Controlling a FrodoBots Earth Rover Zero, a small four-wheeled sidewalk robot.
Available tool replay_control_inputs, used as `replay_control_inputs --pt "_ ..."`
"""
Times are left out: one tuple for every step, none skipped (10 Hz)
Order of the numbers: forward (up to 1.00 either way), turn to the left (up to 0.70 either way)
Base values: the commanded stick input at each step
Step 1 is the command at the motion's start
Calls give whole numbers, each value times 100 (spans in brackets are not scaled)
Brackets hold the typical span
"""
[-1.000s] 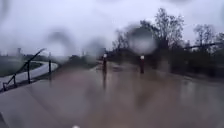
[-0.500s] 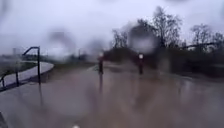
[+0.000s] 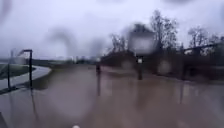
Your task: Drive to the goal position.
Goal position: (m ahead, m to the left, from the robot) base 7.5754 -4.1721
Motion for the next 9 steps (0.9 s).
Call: replay_control_inputs --pt "70 0" --pt "70 0" --pt "70 0" --pt "70 0" --pt "70 0" --pt "70 0" --pt "70 0" --pt "70 0" --pt "70 0"
